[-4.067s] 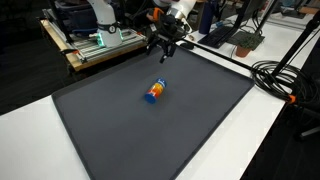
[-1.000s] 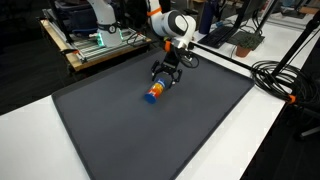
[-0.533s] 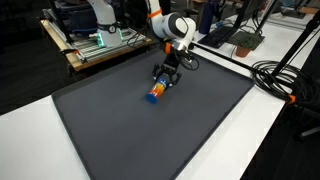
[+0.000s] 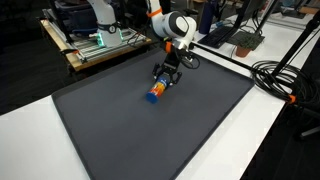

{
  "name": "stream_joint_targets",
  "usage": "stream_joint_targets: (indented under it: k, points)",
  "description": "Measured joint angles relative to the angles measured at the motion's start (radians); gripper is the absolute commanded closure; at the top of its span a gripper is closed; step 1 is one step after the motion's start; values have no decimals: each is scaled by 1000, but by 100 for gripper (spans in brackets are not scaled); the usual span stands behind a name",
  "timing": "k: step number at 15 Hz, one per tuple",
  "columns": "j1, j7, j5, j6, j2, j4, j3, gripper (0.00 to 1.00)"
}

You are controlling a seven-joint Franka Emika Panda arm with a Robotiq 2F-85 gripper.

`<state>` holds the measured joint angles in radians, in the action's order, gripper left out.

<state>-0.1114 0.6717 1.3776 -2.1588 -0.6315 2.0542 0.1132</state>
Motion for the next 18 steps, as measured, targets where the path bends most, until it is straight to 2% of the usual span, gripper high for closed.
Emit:
stream_joint_targets:
  k: [5,6,18]
  points:
    - [0,17,-25,12,55,11,6,65]
    - [1,27,-37,13,65,13,6,40]
    - [13,47,-63,9,80,17,11,40]
